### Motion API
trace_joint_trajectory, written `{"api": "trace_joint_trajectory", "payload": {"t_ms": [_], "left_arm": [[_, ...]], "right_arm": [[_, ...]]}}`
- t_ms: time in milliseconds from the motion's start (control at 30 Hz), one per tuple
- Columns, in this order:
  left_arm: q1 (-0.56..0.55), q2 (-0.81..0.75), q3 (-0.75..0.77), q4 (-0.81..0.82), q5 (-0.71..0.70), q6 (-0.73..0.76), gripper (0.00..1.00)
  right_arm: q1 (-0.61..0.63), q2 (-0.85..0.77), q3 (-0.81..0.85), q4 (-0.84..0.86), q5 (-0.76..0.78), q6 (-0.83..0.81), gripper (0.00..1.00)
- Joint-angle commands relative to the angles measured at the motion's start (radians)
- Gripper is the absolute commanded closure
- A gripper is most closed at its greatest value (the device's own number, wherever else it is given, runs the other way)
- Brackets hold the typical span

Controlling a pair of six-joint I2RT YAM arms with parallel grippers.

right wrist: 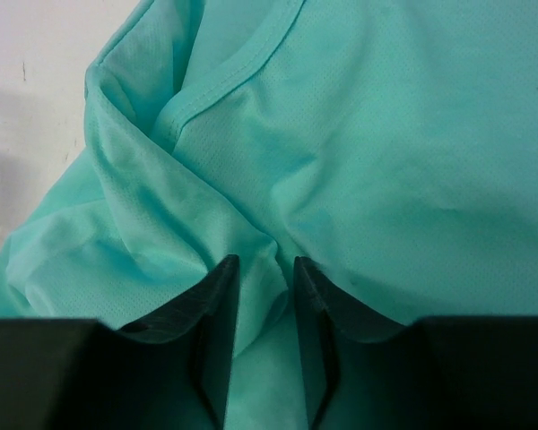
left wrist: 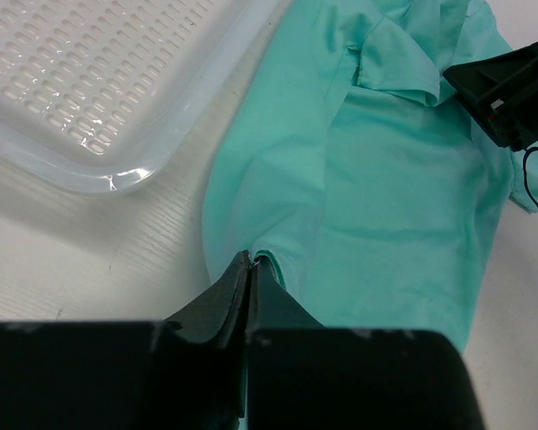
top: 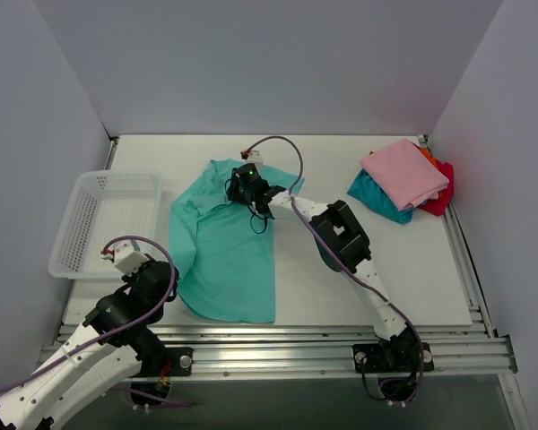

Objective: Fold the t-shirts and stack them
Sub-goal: Flatten the tshirt out

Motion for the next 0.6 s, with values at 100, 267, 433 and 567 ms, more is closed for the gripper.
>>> {"api": "trace_joint_trajectory", "payload": {"t_ms": [100,267,433,567], "left_arm": [[-0.003,0.010,0.013,0.027,-0.024,0.001,0.98],[-0.003,0.010,0.013,0.023,-0.024,-0.001,0.98],[-0.003,0.010,0.015,0.023,-0.024,-0.001,0.98],[-0.003,0.010,0.013,0.023,-0.025,-0.001,0.98]], "right_arm": [[-0.010,-0.098,-0.020,0.016,0.021,0.005,0.80],[-0.015,-0.096,-0.026,0.021,0.009,0.011,0.80],[-0.015,-0.087,-0.026,0.025,-0.005,0.022,0.80],[-0.013,-0.081,-0.025,0.025,-0.013,0.027,0.80]]}}
